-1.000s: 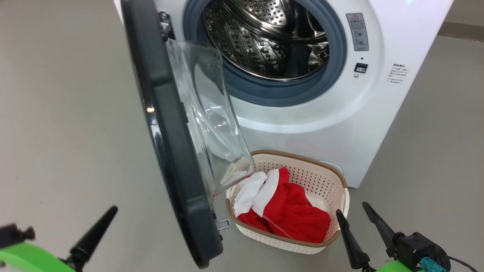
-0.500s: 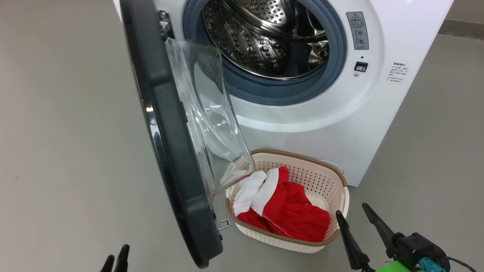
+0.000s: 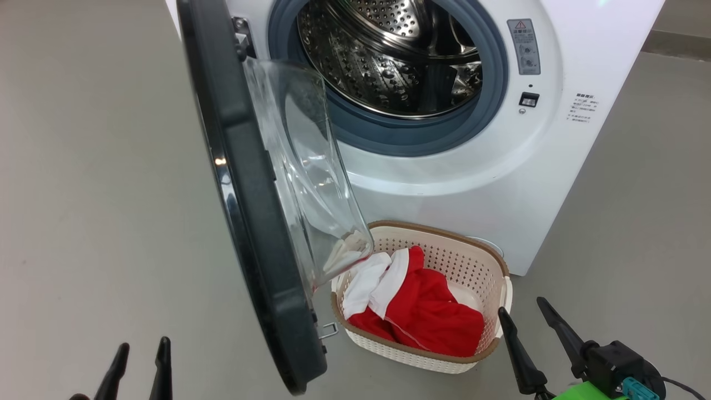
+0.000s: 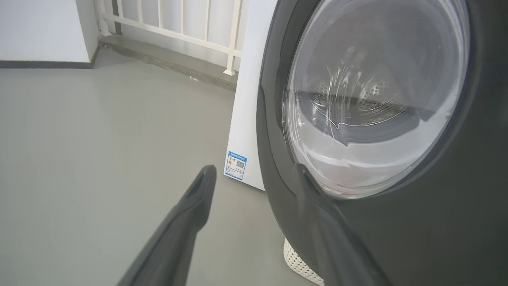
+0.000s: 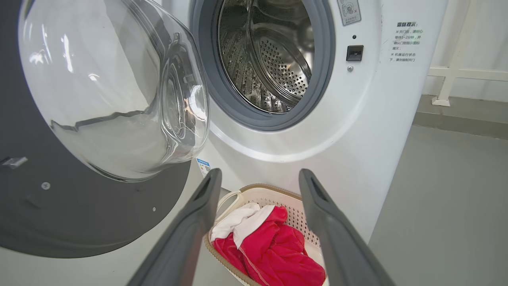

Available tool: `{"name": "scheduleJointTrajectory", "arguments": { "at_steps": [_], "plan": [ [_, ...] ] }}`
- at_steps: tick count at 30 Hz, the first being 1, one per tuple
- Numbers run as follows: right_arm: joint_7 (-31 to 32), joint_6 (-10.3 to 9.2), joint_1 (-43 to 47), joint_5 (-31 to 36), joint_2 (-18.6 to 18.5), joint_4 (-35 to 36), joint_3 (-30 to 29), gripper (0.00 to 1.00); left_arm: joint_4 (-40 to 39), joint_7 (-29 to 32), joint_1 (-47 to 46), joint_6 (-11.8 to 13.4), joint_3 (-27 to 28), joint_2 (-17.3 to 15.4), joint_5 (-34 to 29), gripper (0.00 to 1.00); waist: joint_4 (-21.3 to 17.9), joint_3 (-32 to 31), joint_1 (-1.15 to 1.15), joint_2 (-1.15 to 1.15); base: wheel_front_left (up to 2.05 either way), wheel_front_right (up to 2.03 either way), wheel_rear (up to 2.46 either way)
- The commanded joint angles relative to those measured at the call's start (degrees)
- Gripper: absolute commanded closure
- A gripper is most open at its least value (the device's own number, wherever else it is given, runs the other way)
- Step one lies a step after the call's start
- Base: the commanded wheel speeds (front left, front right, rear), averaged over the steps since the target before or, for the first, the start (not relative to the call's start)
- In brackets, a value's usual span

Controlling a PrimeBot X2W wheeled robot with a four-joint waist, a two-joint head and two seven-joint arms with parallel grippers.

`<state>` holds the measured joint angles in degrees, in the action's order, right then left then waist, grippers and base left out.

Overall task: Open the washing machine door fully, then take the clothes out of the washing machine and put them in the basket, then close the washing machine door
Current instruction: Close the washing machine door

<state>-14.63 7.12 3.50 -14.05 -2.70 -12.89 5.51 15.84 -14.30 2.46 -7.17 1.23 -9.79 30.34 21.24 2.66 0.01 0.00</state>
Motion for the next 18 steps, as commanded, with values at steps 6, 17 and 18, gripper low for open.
{"name": "scheduleJointTrajectory", "arguments": {
  "at_steps": [6,17,18],
  "plan": [
    [-0.37,0.36,-1.81,-0.59,-0.18,1.54,0.92,0.00,-6.88,-0.69,1.73,-0.32,6.81,4.02,-15.71,0.00,-0.22,-0.30,-0.01,0.00,0.00,0.00,0.00],
    [-0.37,0.36,-1.37,-0.78,-0.18,1.53,0.61,0.00,-6.52,-0.69,3.19,-0.32,6.95,6.02,-20.16,0.00,-0.35,-0.51,-0.01,0.00,0.00,0.00,0.00],
    [-0.37,0.36,-1.40,-0.76,-0.18,1.55,0.60,0.00,-6.60,-0.70,3.16,-0.32,6.91,6.11,-20.24,0.00,-0.36,-0.44,-0.01,0.00,0.00,0.00,0.00]
  ]
}}
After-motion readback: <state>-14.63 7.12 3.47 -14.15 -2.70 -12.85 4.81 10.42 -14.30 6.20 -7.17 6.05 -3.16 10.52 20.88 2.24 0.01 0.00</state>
